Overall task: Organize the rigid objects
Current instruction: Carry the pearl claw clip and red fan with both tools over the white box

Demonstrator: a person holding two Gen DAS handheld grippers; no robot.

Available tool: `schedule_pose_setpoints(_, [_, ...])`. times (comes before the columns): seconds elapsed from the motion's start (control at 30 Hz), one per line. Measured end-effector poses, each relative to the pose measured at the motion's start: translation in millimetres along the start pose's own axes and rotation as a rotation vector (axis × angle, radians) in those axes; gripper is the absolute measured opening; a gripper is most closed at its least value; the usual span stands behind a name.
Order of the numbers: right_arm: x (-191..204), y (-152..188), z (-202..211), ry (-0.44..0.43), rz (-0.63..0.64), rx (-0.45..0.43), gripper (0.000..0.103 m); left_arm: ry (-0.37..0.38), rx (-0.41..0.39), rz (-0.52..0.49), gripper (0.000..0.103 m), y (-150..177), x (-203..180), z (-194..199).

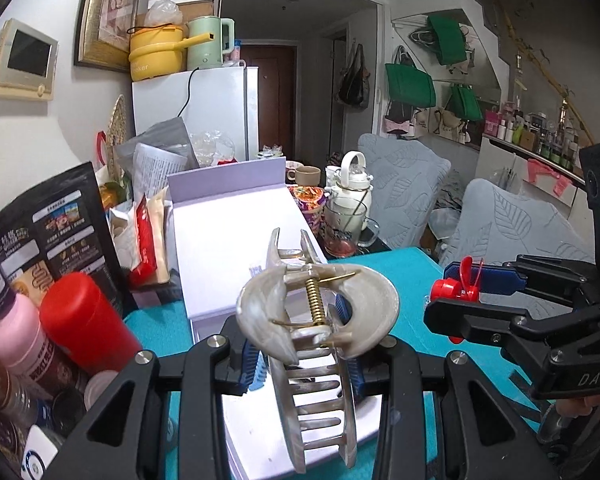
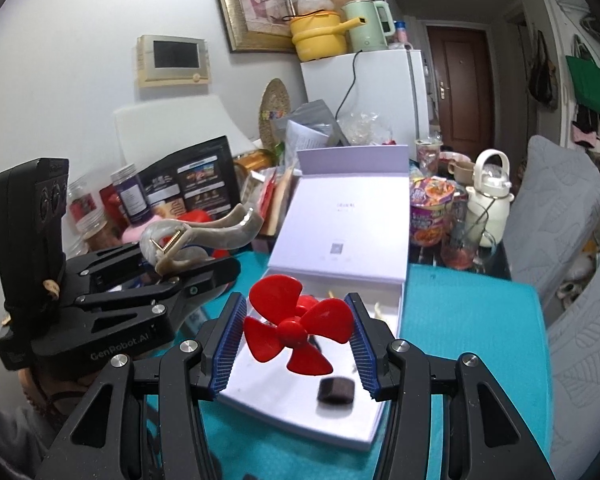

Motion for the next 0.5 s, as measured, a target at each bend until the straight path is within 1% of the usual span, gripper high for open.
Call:
schedule_pose_setpoints(0.17, [-10,-13,-16,0.007,-0.002,-0.009,0.05,0.003,-0.001,0.016,0.035,-10,4,-18])
schedule_pose_setpoints(0.33, [-17,-26,-31,0.002,-0.01,-0.014,0.05,-0.027,0.0,0.036,0.035,-17,15,-36])
schedule_pose_setpoints(0.43, [-21,-33,-38,0.006,-0.006,-0.023,0.05,-0.061,0.004,0.031,0.035,-19,22,-47])
schedule_pose_setpoints(0.5, [-23,-35,-44,0.005,-0.004,-0.024,0.05,-0.067,0.011,0.032,0.035,-19,26,-53])
Point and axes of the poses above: each gripper's, at about its wrist camera, not at the fingertips, and z roughly against the way its jaws point, x to its left, y to its underside, the point moved 6 cm from there along -z, roughly the way its jaws point, and after that the axes turned 4 degrees about -z, right-handed, at the moved point
